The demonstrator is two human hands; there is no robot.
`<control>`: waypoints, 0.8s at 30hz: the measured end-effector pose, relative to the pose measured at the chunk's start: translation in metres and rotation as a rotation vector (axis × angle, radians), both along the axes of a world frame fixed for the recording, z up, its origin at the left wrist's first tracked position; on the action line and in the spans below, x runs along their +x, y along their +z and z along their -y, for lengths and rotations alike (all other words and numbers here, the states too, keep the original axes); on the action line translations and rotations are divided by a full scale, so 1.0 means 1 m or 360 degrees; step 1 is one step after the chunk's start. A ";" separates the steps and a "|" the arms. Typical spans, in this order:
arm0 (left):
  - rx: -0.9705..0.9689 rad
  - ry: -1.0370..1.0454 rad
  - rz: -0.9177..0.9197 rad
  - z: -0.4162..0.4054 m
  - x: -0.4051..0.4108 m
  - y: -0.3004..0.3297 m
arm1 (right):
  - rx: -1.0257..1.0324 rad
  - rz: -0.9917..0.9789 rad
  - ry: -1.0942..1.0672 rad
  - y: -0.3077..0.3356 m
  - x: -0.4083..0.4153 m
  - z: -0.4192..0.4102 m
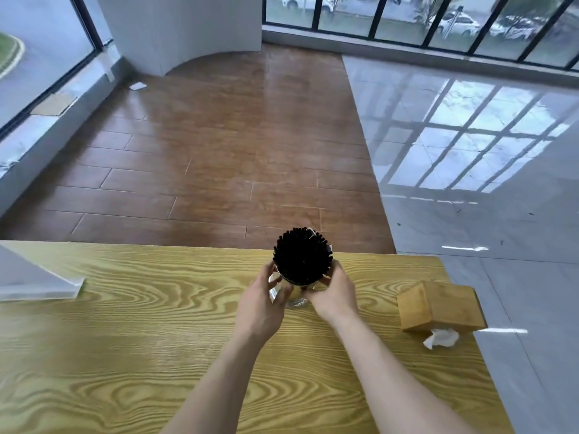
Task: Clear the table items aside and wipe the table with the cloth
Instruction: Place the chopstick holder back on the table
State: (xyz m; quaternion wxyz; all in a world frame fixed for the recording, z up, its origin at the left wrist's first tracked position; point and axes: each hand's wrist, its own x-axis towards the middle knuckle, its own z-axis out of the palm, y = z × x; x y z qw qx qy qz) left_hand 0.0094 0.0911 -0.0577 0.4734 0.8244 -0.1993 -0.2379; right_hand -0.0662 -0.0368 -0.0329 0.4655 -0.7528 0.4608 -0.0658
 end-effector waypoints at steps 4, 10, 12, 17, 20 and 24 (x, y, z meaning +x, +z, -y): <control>0.0060 -0.0080 0.0036 0.003 0.007 -0.007 | 0.0026 -0.0013 -0.0022 -0.007 0.006 0.001; 0.0157 -0.0147 0.0020 -0.003 0.006 -0.016 | 0.0101 -0.0059 -0.0012 -0.019 0.001 0.001; 0.0217 -0.0102 -0.0019 -0.007 0.001 -0.019 | 0.0144 -0.0112 -0.0015 -0.022 -0.007 -0.001; 0.0460 -0.0070 -0.0103 -0.018 -0.026 -0.031 | 0.0266 -0.0273 -0.0017 -0.026 -0.044 -0.004; 0.0594 -0.0183 -0.0155 -0.014 -0.055 -0.038 | 0.0372 -0.0330 0.0011 -0.028 -0.086 0.002; 0.0661 -0.0307 -0.0207 0.012 -0.103 -0.038 | 0.0525 -0.0400 -0.0054 -0.035 -0.150 0.028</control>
